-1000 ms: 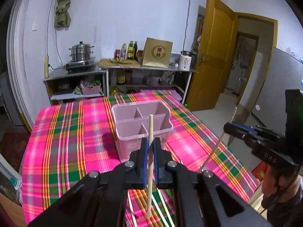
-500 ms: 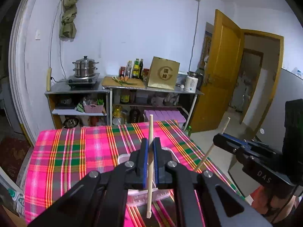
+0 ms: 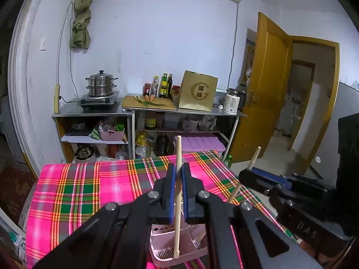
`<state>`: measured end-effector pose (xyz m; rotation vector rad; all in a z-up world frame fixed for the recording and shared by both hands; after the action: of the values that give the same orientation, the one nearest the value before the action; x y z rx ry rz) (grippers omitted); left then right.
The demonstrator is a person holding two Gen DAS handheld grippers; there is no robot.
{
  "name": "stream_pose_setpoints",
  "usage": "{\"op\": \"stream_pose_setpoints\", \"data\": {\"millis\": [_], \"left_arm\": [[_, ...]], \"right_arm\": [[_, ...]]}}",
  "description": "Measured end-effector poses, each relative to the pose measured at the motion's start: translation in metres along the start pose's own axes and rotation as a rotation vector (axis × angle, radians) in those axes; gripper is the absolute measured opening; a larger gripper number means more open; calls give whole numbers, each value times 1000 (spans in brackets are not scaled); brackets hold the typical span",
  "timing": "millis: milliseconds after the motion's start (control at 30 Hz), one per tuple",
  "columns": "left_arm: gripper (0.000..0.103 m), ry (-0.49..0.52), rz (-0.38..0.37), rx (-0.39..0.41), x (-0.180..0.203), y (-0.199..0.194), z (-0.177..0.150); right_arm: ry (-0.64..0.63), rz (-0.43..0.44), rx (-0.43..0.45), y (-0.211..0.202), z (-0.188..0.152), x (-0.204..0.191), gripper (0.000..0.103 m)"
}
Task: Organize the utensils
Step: 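Carry the left gripper's chopstick into the pink basket while the right gripper carries its own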
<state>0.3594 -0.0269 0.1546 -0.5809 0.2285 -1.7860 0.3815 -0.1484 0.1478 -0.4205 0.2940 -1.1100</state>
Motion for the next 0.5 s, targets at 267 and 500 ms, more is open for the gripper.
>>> {"op": "stream_pose_setpoints", "data": {"millis": [267,500], "left_arm": [[6,6,22,0,-9,13,-4],[6,-6,20,-12,-18,18,-15]], "right_arm": [[8,27,-5,14,-1,-4,5],[6,38,-35,27,-16,-9,5]]}}
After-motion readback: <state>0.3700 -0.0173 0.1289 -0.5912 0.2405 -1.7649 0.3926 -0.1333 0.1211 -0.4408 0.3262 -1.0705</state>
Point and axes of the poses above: each gripper's, at about its wrist camera, not at the fingertips, and y roughly the way its jaws point, x to its right, z to its top, the point moved 6 cm from there along y, roughly the way its jaws point, and after that the axes turned 8 degrees about -y, right-handed, at the moved point
